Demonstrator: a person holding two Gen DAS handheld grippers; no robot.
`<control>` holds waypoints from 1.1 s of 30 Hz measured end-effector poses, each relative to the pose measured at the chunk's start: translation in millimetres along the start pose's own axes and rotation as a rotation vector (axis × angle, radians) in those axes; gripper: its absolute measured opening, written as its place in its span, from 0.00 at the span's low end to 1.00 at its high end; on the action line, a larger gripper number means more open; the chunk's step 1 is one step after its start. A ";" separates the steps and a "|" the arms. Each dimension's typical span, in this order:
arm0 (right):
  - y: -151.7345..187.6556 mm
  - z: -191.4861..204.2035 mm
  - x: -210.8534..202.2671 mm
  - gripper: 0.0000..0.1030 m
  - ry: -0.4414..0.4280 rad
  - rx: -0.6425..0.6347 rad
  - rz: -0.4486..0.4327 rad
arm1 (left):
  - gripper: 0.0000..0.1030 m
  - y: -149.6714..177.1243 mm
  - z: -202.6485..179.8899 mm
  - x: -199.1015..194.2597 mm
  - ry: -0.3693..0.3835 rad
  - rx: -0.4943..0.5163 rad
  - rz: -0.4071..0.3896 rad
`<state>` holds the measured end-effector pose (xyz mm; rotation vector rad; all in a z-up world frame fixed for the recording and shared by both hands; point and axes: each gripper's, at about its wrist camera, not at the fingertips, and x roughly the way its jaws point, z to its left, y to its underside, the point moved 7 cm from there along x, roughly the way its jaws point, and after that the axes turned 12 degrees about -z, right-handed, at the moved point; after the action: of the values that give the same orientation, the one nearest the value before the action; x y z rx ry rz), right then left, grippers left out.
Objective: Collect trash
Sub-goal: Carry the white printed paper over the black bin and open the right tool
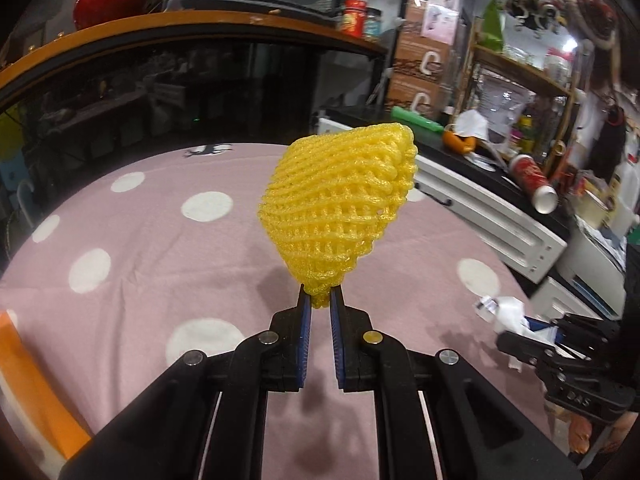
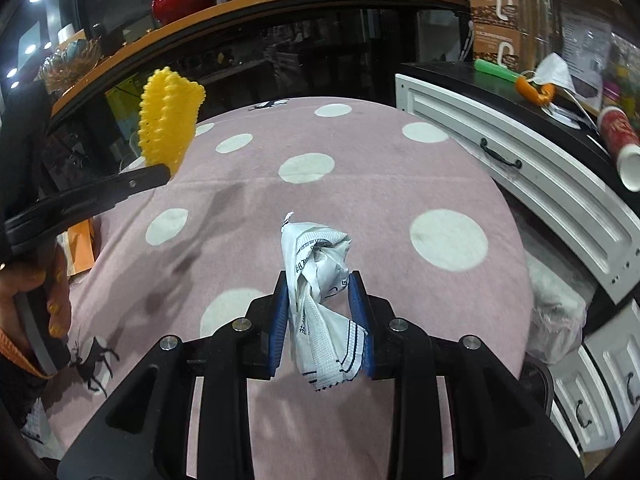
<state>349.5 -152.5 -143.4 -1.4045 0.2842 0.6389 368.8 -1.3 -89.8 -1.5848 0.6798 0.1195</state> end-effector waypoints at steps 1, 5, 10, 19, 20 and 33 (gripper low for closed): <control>3.5 -2.2 -7.1 0.29 0.009 0.000 -0.005 | 0.10 3.8 -7.2 -5.3 0.011 0.005 -0.004; 18.6 -17.3 -34.3 0.29 0.055 0.010 -0.020 | 0.10 21.1 -36.0 -23.9 0.052 0.046 -0.013; 39.6 -41.3 -69.0 0.29 0.127 0.024 -0.030 | 0.10 38.9 -81.1 -42.4 0.132 0.087 -0.020; 79.4 -88.4 -124.9 0.29 0.261 0.093 -0.015 | 0.10 64.4 -171.4 -65.5 0.304 0.156 -0.017; 84.6 -94.9 -129.9 0.29 0.278 0.104 -0.009 | 0.10 66.2 -177.8 -67.2 0.314 0.161 -0.018; 142.2 -153.9 -115.7 0.36 0.391 0.299 0.117 | 0.10 95.7 -246.7 -67.0 0.423 0.229 0.023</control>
<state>204.0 -325.1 -223.0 -1.2206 0.7466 0.3916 190.0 -206.9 -105.1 -1.3907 1.0025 -0.2764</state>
